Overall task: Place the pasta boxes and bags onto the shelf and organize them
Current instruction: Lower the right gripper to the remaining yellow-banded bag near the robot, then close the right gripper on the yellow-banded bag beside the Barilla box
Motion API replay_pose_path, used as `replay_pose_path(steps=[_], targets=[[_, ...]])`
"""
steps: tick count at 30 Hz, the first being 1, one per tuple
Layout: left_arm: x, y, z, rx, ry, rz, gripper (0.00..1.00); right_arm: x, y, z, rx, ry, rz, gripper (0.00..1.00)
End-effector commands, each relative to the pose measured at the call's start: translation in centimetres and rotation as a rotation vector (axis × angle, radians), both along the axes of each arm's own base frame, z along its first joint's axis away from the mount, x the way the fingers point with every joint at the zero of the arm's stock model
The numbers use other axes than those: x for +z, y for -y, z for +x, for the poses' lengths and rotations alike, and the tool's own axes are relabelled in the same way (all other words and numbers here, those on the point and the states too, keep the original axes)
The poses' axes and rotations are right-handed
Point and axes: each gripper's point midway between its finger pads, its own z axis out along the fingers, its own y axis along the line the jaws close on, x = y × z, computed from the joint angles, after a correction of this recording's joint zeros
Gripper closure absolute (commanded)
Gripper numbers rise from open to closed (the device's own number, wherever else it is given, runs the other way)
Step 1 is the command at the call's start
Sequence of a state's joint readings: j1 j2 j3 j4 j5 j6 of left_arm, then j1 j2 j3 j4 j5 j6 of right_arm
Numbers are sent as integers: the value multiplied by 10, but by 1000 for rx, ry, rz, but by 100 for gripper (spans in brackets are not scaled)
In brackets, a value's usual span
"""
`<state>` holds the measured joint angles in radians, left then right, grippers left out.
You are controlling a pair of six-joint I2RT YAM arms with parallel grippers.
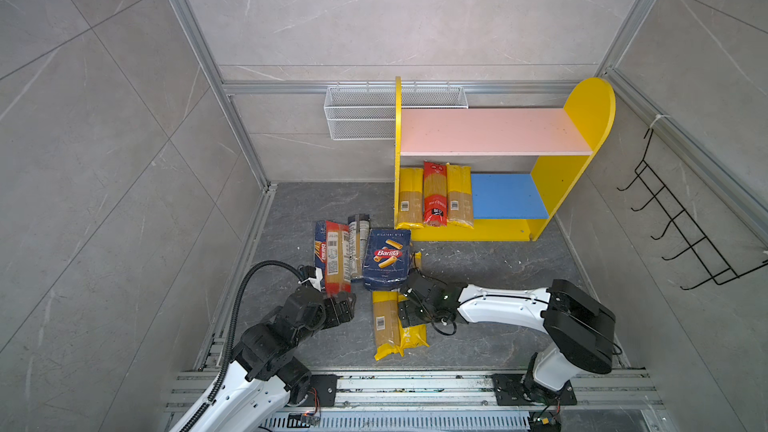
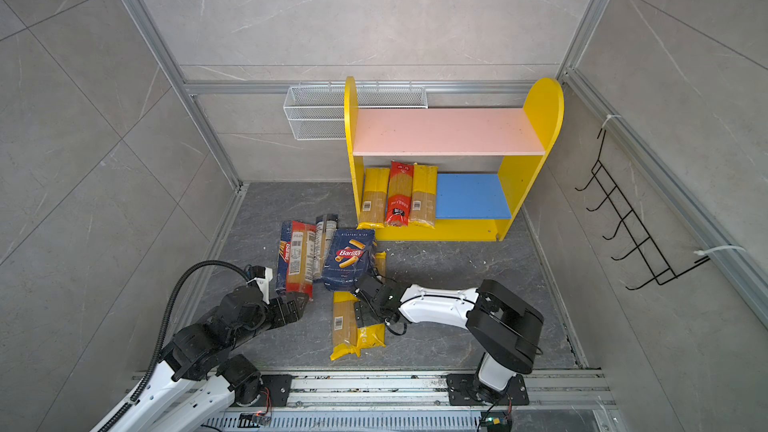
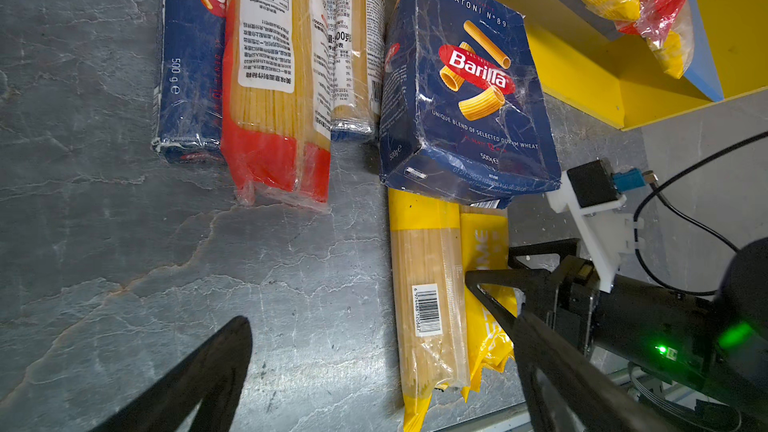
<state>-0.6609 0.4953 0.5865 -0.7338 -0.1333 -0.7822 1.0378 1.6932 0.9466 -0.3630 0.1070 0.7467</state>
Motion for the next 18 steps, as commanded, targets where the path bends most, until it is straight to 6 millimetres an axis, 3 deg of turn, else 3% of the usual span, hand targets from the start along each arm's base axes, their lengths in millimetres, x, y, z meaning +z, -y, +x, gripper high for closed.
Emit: replay_pose_path(steps=[1,5,9,18], targets=[[-2,-4,2,23,-2,10,0,-15,22,6,-38,20,-183,14],[-1,-4,2,24,1,11,0,-30,40,8,-57,18,-309,15],[-2,-2,4,19,-3,13,0,-44,58,-1,-83,-3,-354,22],[-4,2,6,12,-7,9,0,-40,110,-19,-129,14,-421,18]])
